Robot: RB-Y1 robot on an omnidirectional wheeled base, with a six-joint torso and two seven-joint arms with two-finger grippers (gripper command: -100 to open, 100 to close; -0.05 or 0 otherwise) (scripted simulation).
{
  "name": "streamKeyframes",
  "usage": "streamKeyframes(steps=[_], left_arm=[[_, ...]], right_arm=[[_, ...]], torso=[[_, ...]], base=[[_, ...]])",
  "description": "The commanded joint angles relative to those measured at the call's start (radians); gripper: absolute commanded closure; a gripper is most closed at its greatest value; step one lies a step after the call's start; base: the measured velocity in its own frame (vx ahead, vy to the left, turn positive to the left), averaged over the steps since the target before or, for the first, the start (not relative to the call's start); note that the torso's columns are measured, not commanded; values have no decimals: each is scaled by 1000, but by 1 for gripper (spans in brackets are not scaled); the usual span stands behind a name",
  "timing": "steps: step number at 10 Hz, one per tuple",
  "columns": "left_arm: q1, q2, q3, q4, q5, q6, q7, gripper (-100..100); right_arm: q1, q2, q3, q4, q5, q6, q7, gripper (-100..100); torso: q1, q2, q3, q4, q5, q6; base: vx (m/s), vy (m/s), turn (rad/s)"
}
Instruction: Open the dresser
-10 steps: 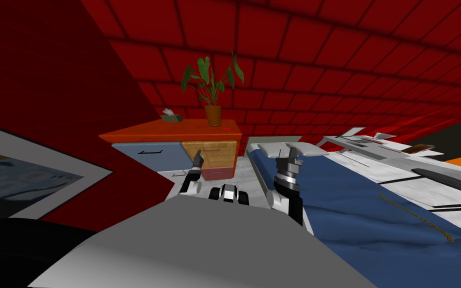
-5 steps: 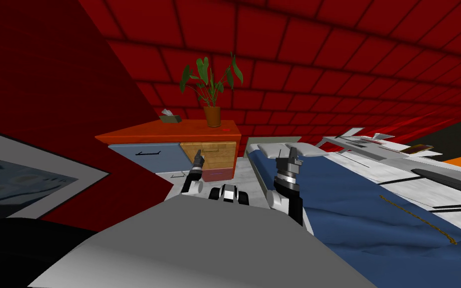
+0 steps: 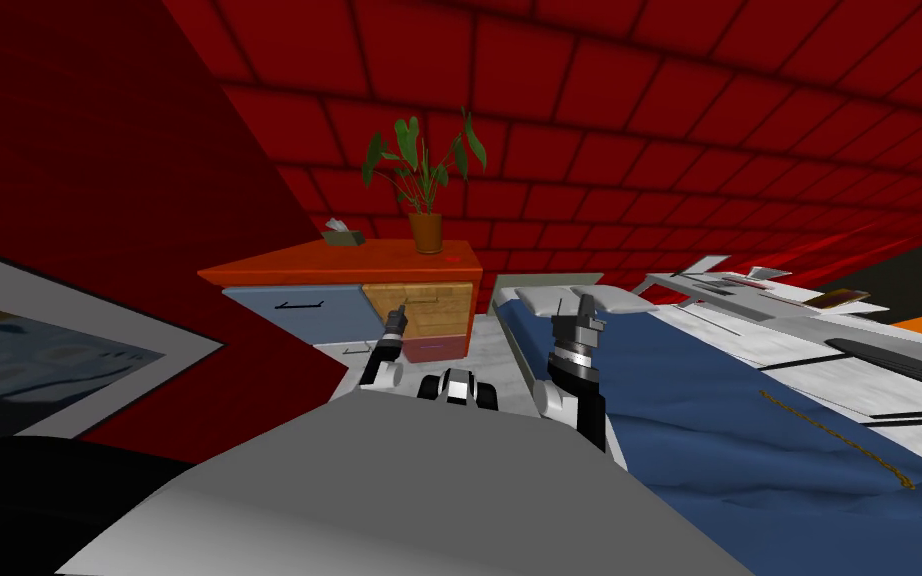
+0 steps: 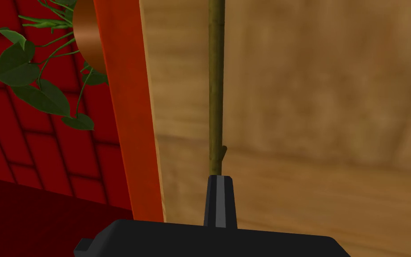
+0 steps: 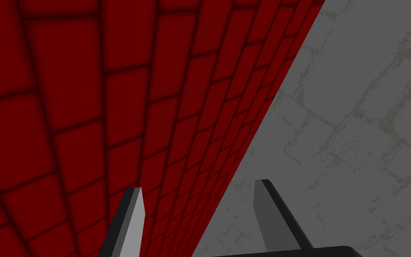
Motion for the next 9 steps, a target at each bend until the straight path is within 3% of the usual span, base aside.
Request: streamKeyframes(steps=[1, 5, 6, 7, 9], left_arm=[[0, 69, 0, 0, 0, 4, 0, -100], [-1, 146, -1, 5, 0, 13, 0, -100], [8, 143, -4, -24, 2, 32, -3, -100], [12, 106, -4, -39, 3, 34, -4, -100], [13, 68, -4, -45, 4, 35, -5, -100]], right_arm=[[0, 0, 0, 0, 0, 0, 0, 0], [0, 0, 0, 0, 0, 0, 0, 0], [0, 0, 0, 0, 0, 0, 0, 0], [0, 0, 0, 0, 0, 0, 0, 0], [0, 0, 0, 0, 0, 0, 0, 0]], torso=[[-1, 2, 1, 1, -1, 0], [-2, 6, 4, 2, -1, 0], [-2, 5, 3, 2, -1, 0], [-6, 5, 3, 2, -2, 0], [-2, 5, 3, 2, -1, 0]], base=[[11, -4, 0], [2, -12, 0], [4, -85, 0], [9, -120, 5], [-8, -64, 1]])
